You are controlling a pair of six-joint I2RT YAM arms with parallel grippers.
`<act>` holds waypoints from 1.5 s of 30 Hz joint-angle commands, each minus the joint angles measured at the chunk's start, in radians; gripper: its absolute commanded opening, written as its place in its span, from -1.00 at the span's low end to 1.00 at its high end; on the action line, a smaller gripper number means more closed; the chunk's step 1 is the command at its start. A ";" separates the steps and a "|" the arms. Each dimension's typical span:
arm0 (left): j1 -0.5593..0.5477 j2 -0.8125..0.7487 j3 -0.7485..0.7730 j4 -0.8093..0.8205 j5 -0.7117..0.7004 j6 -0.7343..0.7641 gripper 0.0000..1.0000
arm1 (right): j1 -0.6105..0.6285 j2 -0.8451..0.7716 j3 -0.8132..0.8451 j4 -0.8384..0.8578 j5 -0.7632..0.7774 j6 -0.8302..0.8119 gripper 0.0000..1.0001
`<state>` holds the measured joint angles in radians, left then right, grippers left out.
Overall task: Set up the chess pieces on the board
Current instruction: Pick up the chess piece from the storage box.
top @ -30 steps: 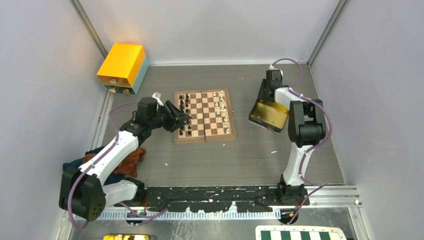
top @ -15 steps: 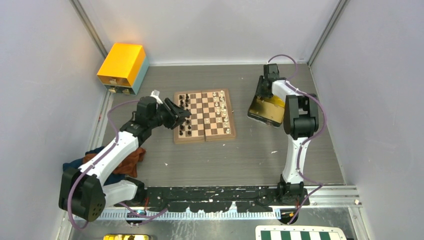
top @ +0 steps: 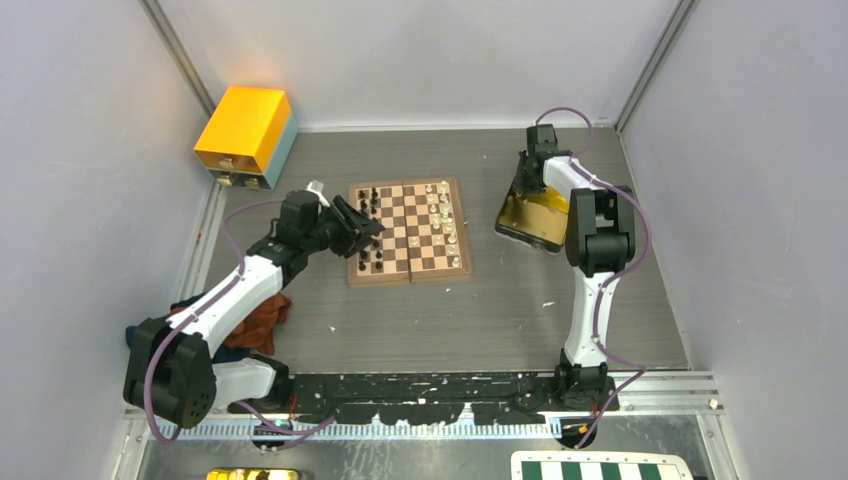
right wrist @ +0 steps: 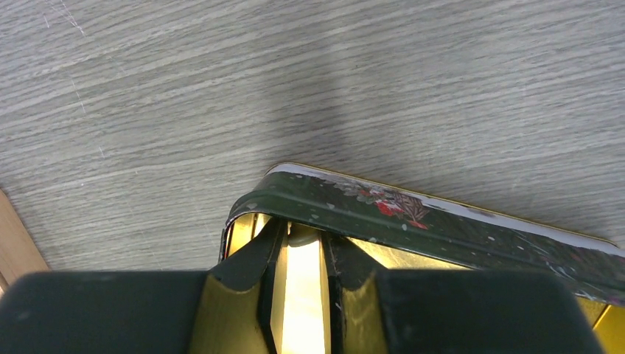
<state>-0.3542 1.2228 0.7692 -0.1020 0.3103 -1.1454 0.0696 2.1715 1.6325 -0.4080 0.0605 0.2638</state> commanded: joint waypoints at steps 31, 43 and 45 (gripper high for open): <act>-0.013 0.061 0.180 0.075 0.211 -0.081 -0.04 | 0.314 -0.808 -0.378 -0.112 -0.430 -0.018 -0.97; -0.086 0.206 0.211 0.255 0.275 -0.213 -0.05 | 0.499 -0.772 -0.334 -0.103 -0.542 -0.042 -0.98; -0.097 0.225 0.232 0.255 0.276 -0.214 -0.05 | 0.511 -0.760 -0.324 -0.107 -0.543 -0.046 -0.98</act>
<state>-0.4316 1.4334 0.9302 0.0544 0.5507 -1.3289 0.5617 1.3987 1.2606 -0.5323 -0.4450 0.2375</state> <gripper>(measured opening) 0.477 0.238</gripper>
